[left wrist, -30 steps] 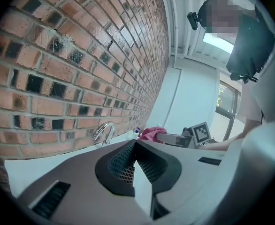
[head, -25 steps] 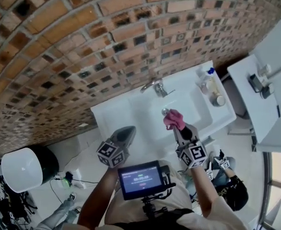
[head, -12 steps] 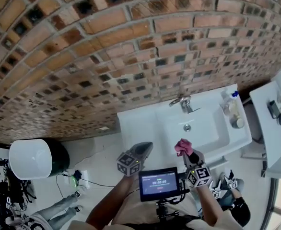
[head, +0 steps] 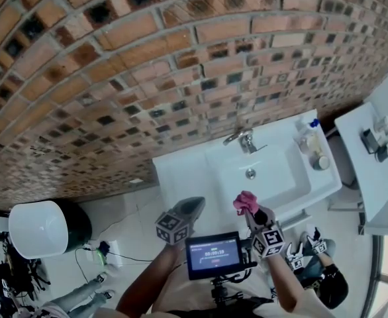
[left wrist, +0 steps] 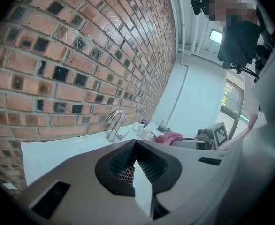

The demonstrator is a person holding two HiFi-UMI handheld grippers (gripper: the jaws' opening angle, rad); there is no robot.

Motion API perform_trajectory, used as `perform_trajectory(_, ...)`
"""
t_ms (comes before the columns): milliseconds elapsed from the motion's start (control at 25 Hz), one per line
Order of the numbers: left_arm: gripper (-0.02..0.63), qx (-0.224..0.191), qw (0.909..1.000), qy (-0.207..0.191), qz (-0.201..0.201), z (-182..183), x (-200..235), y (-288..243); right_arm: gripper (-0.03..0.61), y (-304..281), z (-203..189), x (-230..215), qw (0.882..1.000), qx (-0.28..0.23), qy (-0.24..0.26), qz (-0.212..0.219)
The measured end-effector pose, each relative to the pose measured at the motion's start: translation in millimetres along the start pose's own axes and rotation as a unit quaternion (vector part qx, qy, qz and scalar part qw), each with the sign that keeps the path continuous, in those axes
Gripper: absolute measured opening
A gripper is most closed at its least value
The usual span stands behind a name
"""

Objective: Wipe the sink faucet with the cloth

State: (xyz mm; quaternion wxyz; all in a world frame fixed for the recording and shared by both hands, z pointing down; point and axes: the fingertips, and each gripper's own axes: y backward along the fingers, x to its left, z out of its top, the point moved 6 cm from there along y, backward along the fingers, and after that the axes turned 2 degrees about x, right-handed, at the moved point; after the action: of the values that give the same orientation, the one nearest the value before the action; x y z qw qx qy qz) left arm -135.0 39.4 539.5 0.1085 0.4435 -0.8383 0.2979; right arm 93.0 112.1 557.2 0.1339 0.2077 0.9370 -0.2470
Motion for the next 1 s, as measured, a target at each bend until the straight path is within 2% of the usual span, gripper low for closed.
perform_trajectory(640, -0.006, 0.018, 0.9998, 0.003, -0.01, 0, 6, -15, 0.081, -12, -2, -17, 1.0, 0.009, -0.007, -0.016)
perform_trajectory(880, -0.006, 0.022, 0.9998, 0.005, -0.003, -1, 11, -15, 0.081, -30, 13, -23, 0.998, 0.049, 0.018, -0.026)
perform_trajectory(1000, -0.006, 0.024, 0.9997, 0.006, 0.005, -1, 16, -13, 0.081, -49, 16, -37, 0.999, 0.04, 0.026, -0.023)
